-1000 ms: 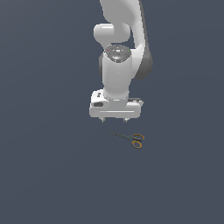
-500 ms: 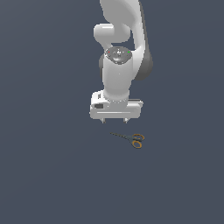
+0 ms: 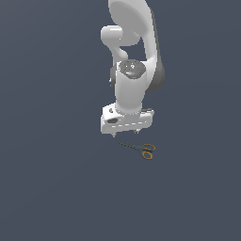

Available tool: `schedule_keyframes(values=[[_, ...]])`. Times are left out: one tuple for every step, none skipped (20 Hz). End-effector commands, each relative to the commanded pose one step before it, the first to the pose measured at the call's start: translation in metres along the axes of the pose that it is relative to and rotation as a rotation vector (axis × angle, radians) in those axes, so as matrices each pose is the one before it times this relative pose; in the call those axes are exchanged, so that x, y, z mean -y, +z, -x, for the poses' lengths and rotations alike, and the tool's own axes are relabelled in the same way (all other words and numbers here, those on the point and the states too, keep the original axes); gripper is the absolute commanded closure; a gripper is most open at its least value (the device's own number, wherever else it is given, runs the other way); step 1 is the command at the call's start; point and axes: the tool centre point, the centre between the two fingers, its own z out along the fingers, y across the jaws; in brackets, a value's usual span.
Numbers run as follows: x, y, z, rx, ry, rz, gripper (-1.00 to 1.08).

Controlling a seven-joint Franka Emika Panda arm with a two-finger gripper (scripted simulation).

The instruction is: Pick up the object and move it to a goal position.

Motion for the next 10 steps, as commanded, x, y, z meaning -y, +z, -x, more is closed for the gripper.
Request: schedule_keyframes(values=[[0.00486,0.00888,0.00011,0.00476,-0.06784,0.00022,-0.92],[0.00222,0.00395,-0.00011,0.00192,-0.03081,-0.00016,-0.92],[0.00237,0.00415,-0.00018,0.00195,-0.03255,-0.00035,-0.92],[0.00250,0.00431,-0.00025,0.00193,-0.03393,-0.00056,-0.92],[0.00254,0.00430,-0.00032,0.00182,-0.03405,-0.00076,-0.92],[0.00256,0.00428,-0.00040,0.00169,-0.03405,-0.00094,-0.92],[0.00259,0.00426,-0.00047,0.00156,-0.03405,-0.00112,-0.92],[0.00261,0.00423,-0.00055,0.00141,-0.03404,-0.00129,-0.92],[0.00262,0.00421,-0.00063,0.00126,-0.03403,-0.00146,-0.92],[0.00264,0.00418,-0.00071,0.00109,-0.03403,-0.00161,-0.92]])
